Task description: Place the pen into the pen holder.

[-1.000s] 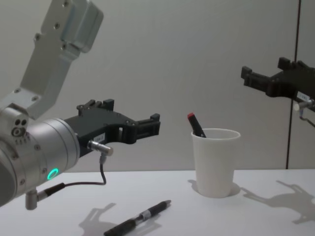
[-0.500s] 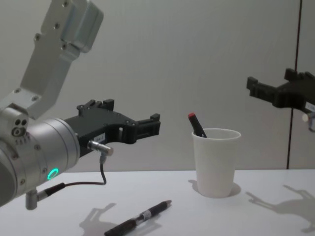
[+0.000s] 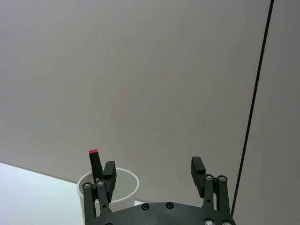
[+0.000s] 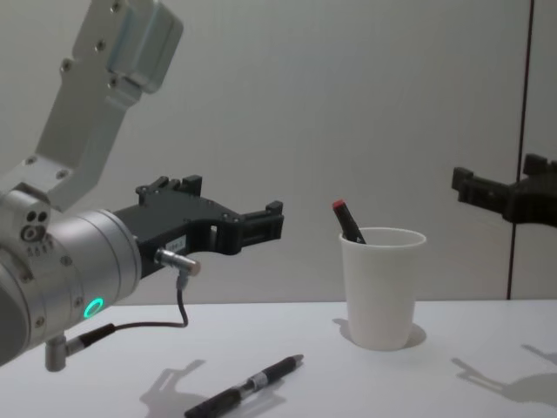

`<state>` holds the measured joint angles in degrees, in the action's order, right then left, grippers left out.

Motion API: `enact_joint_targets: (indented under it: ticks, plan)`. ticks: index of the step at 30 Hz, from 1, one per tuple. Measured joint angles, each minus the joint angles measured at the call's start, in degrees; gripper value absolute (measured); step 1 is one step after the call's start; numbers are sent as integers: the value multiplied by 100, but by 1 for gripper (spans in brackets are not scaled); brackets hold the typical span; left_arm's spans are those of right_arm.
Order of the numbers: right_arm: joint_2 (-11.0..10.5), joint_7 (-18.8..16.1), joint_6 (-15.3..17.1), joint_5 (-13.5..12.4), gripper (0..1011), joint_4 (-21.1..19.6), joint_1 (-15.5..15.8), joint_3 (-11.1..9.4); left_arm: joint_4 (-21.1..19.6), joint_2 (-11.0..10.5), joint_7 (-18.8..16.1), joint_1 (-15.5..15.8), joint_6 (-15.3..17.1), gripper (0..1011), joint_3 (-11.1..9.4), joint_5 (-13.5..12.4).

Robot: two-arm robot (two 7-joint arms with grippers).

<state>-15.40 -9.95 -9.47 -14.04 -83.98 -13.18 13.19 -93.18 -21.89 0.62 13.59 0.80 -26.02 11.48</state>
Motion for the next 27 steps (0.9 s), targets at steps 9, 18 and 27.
enact_joint_targets:
  ticks: [9,18,27]
  plan:
    - [-146,229,422,-93,1001,-640,519,-12,0,0,0,0,0,1001,0,0]
    - [-288,450,842,-183,1001,-1272,1036,-23,0,0,1,0,0,1001,0,0]
    - [-386,597,1116,-242,1001,-1681,1365,-28,0,0,0,0,0,1001,0,0]
